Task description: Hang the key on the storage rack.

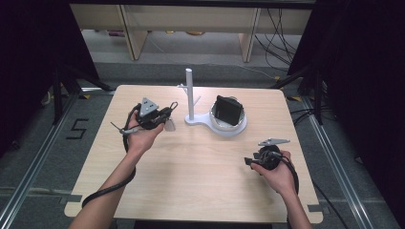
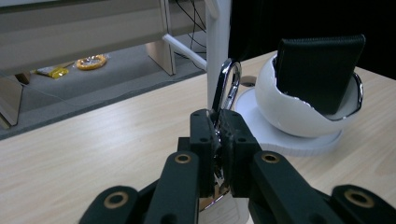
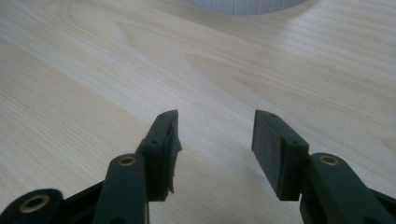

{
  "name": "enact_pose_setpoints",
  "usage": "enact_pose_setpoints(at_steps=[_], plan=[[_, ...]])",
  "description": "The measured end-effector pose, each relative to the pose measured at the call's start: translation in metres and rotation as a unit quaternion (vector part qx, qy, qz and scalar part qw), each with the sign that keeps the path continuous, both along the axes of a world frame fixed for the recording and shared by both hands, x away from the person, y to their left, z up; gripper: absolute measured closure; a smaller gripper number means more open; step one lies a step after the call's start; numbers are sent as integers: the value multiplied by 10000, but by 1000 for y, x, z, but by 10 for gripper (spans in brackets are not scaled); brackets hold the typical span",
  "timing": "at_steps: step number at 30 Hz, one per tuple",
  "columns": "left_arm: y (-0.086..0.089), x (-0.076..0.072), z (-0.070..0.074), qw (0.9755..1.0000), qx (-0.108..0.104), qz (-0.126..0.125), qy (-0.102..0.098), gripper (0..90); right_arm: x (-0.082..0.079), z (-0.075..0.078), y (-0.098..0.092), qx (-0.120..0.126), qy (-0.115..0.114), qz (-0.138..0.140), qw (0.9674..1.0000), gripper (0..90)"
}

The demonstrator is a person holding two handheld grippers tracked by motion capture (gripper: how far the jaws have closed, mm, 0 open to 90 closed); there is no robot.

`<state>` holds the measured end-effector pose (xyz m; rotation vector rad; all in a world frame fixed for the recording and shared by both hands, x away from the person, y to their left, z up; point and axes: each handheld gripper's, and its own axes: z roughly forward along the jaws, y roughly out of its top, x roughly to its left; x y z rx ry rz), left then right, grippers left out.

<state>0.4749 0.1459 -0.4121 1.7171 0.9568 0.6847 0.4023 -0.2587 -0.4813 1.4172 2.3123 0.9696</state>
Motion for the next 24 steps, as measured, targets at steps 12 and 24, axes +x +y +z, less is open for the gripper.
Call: enact_pose_setpoints(at_steps=[12,24], plan=[[2,19,20,9995,-297,-45,-83,835,2,-2,-2,212,49,185,9996,520],[3,28,27,9984,-539,-135,-46,834,3,-3,-2,195,49,157,9997,520]])
